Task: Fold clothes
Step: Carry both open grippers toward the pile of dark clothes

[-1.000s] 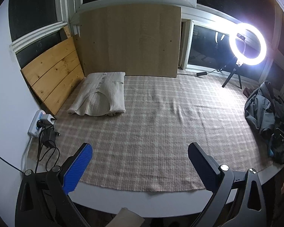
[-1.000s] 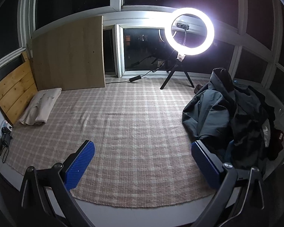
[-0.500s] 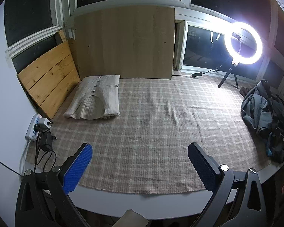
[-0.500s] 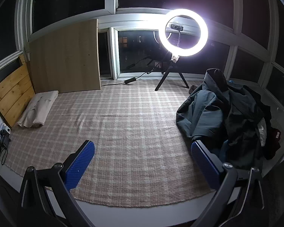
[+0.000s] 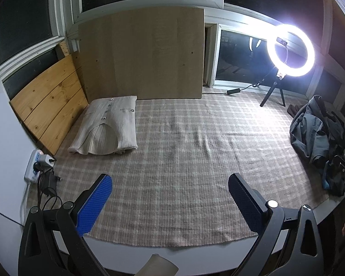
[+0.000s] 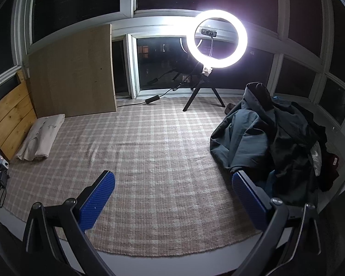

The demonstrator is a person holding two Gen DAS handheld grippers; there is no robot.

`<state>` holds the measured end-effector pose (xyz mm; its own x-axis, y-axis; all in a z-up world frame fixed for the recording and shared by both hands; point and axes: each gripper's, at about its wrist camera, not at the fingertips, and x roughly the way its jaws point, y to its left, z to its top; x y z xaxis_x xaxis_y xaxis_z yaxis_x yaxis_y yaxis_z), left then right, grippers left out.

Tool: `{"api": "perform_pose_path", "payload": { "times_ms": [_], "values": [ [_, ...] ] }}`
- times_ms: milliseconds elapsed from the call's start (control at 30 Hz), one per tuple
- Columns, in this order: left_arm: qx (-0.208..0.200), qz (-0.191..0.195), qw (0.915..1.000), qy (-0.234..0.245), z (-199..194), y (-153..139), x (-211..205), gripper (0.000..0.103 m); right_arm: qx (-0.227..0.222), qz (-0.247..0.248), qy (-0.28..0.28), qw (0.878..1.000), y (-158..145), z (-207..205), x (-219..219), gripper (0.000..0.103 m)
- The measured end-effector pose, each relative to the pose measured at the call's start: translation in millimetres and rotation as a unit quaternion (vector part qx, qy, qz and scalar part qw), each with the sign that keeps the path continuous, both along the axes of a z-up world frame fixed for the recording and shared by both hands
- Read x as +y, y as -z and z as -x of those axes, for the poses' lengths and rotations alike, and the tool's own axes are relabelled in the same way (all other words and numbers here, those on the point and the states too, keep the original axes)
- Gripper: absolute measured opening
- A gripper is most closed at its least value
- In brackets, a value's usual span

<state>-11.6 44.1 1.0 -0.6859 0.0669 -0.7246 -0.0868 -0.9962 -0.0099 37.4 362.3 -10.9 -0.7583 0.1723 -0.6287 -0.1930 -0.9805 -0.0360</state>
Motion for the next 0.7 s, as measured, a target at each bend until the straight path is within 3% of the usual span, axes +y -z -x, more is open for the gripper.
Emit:
{"api": "perform_pose_path", "payload": {
  "times_ms": [700],
  "values": [
    [-0.003,-0.001,0.9988,0.050,43.3,2.6,18.7,0.102,0.001,-0.003,0.047,0.999,-0.7,13.0,4.4,0.103]
  ]
}}
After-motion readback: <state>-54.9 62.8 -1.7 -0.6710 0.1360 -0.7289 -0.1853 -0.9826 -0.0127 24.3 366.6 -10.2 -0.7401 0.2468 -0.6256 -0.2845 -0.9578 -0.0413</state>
